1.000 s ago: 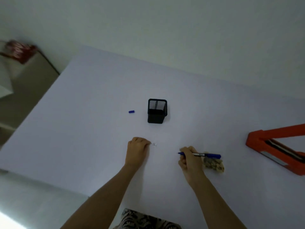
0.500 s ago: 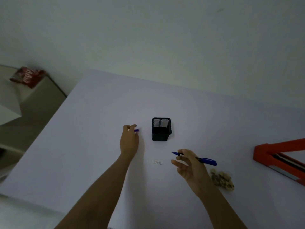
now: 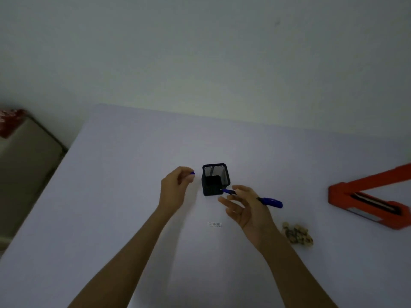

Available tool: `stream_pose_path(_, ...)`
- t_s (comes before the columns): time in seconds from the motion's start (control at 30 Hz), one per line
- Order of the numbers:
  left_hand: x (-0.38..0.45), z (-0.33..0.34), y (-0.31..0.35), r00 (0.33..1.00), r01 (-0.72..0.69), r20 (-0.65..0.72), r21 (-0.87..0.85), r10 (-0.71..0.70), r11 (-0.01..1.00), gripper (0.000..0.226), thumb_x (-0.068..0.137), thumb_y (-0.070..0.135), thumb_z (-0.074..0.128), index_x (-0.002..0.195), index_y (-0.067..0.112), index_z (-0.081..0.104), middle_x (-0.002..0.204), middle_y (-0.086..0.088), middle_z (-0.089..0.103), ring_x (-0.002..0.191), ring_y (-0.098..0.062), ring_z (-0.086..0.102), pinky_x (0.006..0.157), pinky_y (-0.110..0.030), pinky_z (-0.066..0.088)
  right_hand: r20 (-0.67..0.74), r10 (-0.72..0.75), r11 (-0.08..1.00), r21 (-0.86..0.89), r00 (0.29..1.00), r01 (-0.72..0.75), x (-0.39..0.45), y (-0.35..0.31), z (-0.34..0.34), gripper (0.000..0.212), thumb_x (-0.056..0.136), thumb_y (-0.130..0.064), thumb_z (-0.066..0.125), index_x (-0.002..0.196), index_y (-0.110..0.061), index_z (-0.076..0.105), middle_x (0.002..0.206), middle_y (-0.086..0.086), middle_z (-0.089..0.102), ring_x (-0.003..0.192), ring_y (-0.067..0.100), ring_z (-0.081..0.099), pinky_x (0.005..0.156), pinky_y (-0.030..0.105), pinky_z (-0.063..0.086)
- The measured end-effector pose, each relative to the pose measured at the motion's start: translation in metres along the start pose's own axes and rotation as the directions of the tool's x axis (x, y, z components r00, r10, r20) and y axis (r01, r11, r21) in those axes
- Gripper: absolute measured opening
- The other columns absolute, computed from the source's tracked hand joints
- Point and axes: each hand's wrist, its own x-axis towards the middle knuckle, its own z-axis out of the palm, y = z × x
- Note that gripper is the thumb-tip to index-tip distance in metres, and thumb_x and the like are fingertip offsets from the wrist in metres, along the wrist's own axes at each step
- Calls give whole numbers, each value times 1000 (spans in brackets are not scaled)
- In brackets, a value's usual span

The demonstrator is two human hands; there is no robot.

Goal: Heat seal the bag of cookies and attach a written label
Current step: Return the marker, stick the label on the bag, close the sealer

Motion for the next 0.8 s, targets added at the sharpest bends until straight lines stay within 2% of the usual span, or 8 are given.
stream_pose_path(0.07, -19, -19, 40, 997, -19, 71, -132, 29, 991, 14, 88, 11, 66, 100, 14, 67, 92, 6, 71, 81, 2, 67, 74, -8, 49, 64, -51, 999, 7, 997, 51, -7, -7, 22, 11, 92, -5, 53, 91, -6, 64, 84, 17, 69, 87, 34, 72, 54, 28, 58)
stream_pose_path(0.17, -37, -46, 82, 989, -65, 113, -207, 90, 976, 17, 86, 10, 67, 103, 13, 68, 95, 5, 73, 86, -4, 69, 78, -14, 53, 154, -123, 992, 20, 980, 121, -21, -19, 53, 16, 95, -3, 49, 87, -7, 63, 91, 21, 66, 94, 37, 70, 57, 28, 58)
stream_pose_path(0.33, -44, -79, 114, 979, -161, 95, -175, 180, 971, 14, 88, 9, 64, 100, 13, 70, 94, 4, 73, 87, -7, 68, 79, -15, 53, 191, -212, 969, -83, 958, 231, -43, -29, 90, 9, 94, -1, 51, 91, -4, 60, 99, 23, 69, 94, 35, 71, 57, 29, 57)
stream_pose_path(0.5, -47, -96, 129, 969, -230, 73, -103, 238, 968, 14, 89, 11, 63, 100, 16, 71, 95, 7, 73, 89, -6, 67, 82, -18, 53, 208, -245, 960, -85, 947, 267, -55, -38, 106, 8, 93, 1, 54, 89, -2, 60, 85, 18, 72, 92, 37, 71, 58, 32, 58)
stream_pose_path(0.63, -49, -106, 138, 946, -298, 115, -57, 303, 953, 15, 88, 12, 64, 98, 19, 73, 94, 9, 73, 87, -2, 66, 77, -11, 50, 213, -254, 926, -229, 944, 301, -59, -41, 113, 9, 92, -4, 58, 85, -8, 61, 77, 17, 72, 85, 32, 73, 55, 31, 54)
stream_pose_path(0.7, -50, -111, 142, 949, -270, 140, -95, 281, 958, 15, 87, 12, 66, 98, 17, 74, 90, 8, 74, 85, -4, 67, 75, -11, 50, 201, -305, 890, -288, 931, 354, -58, -42, 113, 8, 90, -11, 64, 82, -10, 62, 71, 12, 70, 74, 27, 71, 55, 30, 47)
stream_pose_path(0.8, -51, -118, 148, 961, -182, 166, -227, 222, 957, 15, 84, 10, 69, 97, 14, 76, 85, 1, 76, 81, -12, 69, 76, -16, 54, 206, -377, 864, -274, 903, 423, -56, -42, 114, 14, 87, -14, 67, 75, -11, 62, 62, 7, 64, 59, 19, 64, 63, 37, 44)
